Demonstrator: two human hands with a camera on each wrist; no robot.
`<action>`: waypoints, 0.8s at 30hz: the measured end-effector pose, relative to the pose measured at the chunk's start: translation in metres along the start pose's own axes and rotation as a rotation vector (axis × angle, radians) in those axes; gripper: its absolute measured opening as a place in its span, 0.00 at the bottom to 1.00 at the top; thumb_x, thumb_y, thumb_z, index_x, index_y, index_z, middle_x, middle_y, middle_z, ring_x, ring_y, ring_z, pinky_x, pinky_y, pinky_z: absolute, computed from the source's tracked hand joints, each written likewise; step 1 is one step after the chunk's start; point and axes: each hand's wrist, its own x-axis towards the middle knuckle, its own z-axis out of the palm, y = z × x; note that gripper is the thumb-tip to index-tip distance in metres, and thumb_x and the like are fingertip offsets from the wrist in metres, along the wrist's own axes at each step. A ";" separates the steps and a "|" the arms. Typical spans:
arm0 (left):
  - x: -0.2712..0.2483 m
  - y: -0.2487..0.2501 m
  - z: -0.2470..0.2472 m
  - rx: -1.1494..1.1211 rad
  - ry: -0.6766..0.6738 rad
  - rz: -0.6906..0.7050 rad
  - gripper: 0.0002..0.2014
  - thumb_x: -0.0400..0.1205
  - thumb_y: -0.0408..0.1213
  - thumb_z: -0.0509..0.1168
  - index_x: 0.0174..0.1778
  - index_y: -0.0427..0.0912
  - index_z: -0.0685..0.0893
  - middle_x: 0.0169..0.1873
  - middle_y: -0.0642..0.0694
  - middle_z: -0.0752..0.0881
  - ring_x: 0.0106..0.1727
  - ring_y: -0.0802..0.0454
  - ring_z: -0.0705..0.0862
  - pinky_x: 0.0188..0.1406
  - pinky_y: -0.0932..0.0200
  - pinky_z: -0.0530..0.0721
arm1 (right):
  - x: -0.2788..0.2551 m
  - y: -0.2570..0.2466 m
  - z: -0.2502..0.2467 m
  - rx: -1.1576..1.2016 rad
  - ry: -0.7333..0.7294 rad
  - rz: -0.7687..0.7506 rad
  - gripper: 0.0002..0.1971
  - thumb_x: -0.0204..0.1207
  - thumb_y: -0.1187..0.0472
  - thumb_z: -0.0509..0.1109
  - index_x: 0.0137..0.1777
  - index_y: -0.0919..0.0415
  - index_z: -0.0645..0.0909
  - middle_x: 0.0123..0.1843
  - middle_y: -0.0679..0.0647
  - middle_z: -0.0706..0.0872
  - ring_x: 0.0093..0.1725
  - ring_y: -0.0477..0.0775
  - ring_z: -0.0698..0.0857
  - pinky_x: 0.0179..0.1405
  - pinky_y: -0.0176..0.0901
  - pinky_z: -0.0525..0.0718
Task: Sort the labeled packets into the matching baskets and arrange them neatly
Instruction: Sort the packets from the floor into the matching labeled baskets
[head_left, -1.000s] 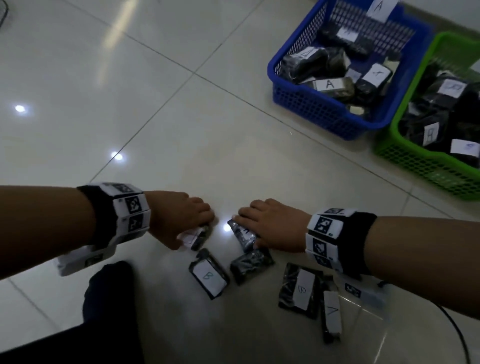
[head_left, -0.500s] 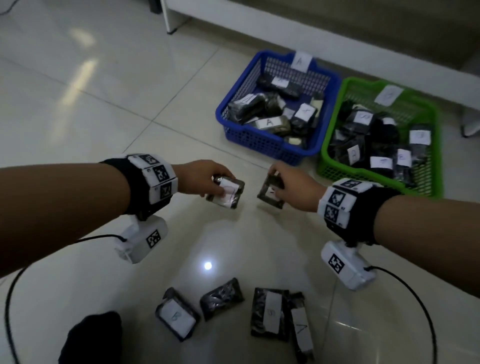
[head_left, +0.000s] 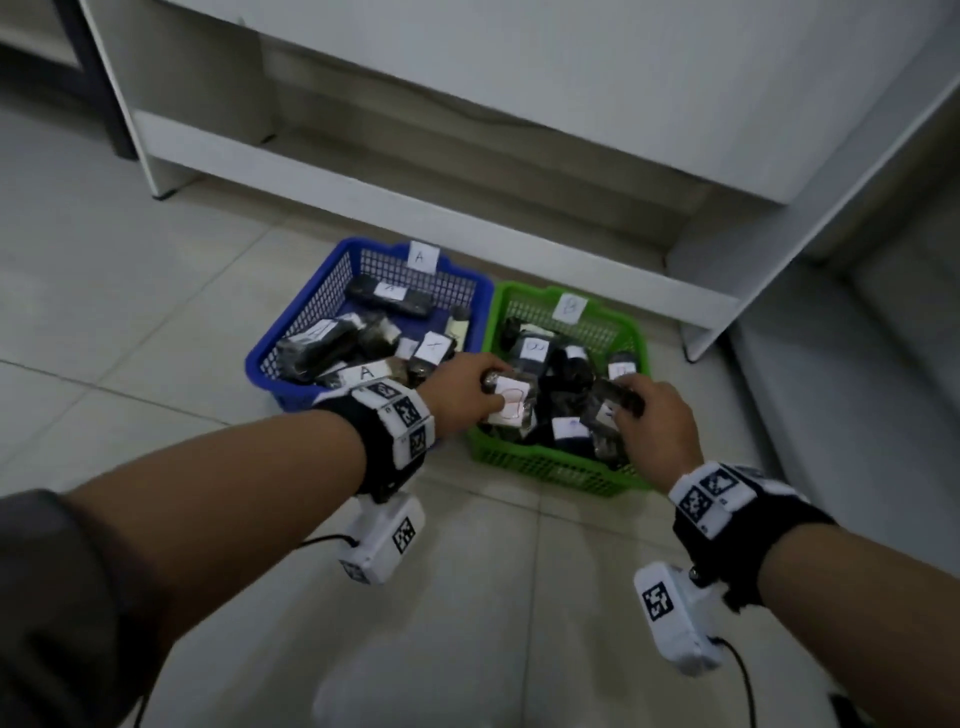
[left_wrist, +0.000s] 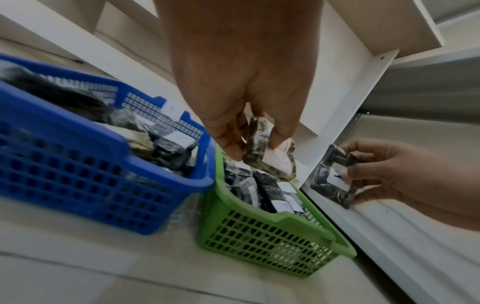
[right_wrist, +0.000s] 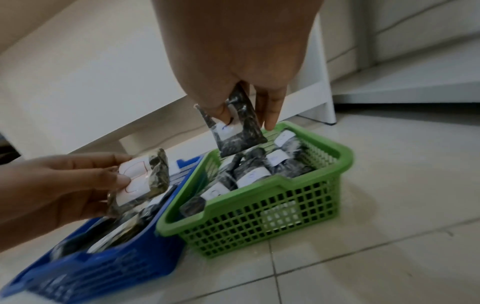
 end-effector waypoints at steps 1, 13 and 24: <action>0.006 0.005 0.008 -0.037 0.021 -0.005 0.22 0.80 0.37 0.67 0.71 0.43 0.74 0.62 0.44 0.79 0.55 0.46 0.83 0.51 0.53 0.85 | 0.000 0.008 -0.002 -0.003 0.010 0.014 0.16 0.78 0.66 0.65 0.65 0.57 0.78 0.55 0.65 0.80 0.49 0.67 0.81 0.41 0.43 0.72; 0.046 0.001 0.072 0.468 0.042 0.014 0.16 0.77 0.44 0.71 0.57 0.42 0.79 0.59 0.42 0.75 0.60 0.43 0.73 0.57 0.51 0.76 | -0.005 0.041 -0.002 0.175 0.082 0.009 0.13 0.77 0.72 0.62 0.55 0.54 0.69 0.52 0.57 0.76 0.41 0.53 0.76 0.28 0.30 0.67; 0.027 -0.031 0.000 0.607 0.138 0.059 0.23 0.84 0.51 0.57 0.76 0.52 0.68 0.66 0.45 0.78 0.69 0.43 0.72 0.67 0.44 0.68 | 0.024 -0.011 0.026 0.252 0.064 -0.069 0.15 0.79 0.70 0.63 0.61 0.53 0.70 0.47 0.57 0.81 0.41 0.57 0.80 0.35 0.42 0.73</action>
